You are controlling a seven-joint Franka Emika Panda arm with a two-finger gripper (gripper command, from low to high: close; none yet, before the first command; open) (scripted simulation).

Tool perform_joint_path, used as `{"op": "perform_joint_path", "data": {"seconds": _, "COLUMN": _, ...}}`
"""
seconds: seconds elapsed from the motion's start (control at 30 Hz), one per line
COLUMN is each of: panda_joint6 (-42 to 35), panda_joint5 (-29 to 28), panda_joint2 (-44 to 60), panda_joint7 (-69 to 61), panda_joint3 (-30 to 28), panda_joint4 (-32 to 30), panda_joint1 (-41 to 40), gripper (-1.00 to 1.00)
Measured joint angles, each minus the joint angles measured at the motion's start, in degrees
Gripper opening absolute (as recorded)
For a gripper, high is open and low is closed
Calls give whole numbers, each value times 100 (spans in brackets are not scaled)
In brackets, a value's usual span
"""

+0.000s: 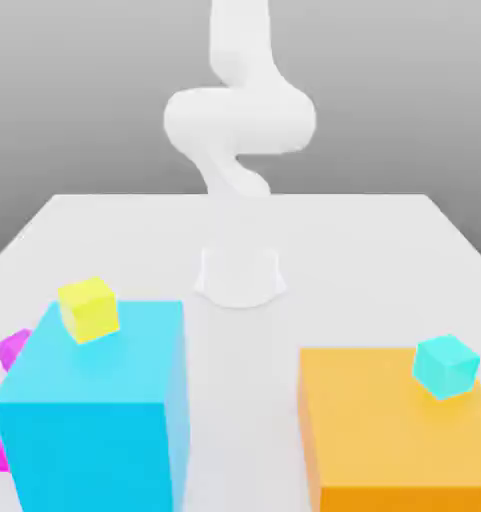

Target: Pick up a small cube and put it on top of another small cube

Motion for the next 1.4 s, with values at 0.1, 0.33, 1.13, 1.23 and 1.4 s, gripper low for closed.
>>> {"op": "perform_joint_path", "data": {"seconds": 0.1, "panda_joint6": 348, "panda_joint5": -202, "panda_joint2": 641, "panda_joint7": -112, "panda_joint3": -346, "panda_joint4": -268, "panda_joint1": -310, "gripper": 0}}
{"op": "perform_joint_path", "data": {"seconds": 0.33, "panda_joint6": 1127, "panda_joint5": -419, "panda_joint2": 2055, "panda_joint7": -533, "panda_joint3": -1265, "panda_joint4": -867, "panda_joint1": -985, "gripper": 0}}
{"op": "perform_joint_path", "data": {"seconds": 1.13, "panda_joint6": 3429, "panda_joint5": 2493, "panda_joint2": 6058, "panda_joint7": -3707, "panda_joint3": -1058, "panda_joint4": -1641, "panda_joint1": -3501, "gripper": -100}}
{"op": "perform_joint_path", "data": {"seconds": 1.23, "panda_joint6": 3317, "panda_joint5": 2343, "panda_joint2": 5909, "panda_joint7": -3591, "panda_joint3": -1209, "panda_joint4": -1681, "panda_joint1": -3383, "gripper": -100}}
{"op": "perform_joint_path", "data": {"seconds": 1.4, "panda_joint6": 2636, "panda_joint5": 1203, "panda_joint2": 4953, "panda_joint7": -2738, "panda_joint3": -1907, "panda_joint4": -1913, "panda_joint1": -2972, "gripper": -100}}
